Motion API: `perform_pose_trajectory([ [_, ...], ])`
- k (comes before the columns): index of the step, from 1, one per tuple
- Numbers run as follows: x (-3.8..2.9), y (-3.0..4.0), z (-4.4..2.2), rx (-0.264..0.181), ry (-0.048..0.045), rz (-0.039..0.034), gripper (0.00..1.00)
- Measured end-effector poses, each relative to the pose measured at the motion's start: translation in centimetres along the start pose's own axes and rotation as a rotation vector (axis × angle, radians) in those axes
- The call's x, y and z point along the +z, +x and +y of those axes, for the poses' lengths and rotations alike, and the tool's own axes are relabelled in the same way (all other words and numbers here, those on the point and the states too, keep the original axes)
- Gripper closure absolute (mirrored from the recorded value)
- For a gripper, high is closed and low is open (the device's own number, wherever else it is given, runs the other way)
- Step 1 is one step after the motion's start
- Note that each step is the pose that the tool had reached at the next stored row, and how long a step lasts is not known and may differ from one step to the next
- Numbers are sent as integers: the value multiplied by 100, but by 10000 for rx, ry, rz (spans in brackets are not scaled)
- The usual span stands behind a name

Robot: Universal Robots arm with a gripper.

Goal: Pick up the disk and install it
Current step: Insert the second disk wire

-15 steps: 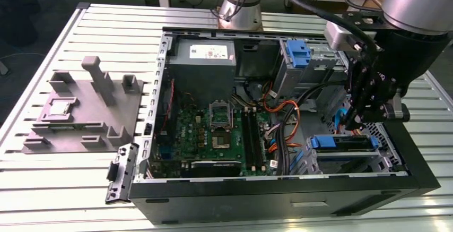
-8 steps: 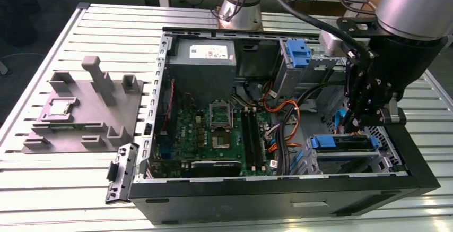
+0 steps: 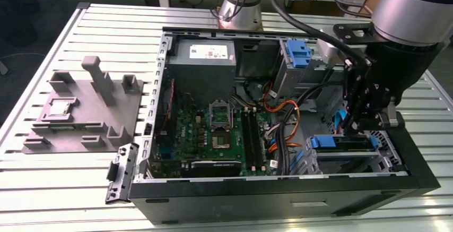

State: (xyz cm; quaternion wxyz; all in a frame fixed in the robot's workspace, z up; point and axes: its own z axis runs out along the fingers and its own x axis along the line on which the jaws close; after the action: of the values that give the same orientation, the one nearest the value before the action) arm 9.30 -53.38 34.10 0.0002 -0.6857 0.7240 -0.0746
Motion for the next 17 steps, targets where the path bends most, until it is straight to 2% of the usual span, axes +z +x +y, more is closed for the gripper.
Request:
perform_pose_trajectory([
  [9,46,39,26,-306,179,-45,84],
  [17,75,37,34,-304,203,-43,84],
])
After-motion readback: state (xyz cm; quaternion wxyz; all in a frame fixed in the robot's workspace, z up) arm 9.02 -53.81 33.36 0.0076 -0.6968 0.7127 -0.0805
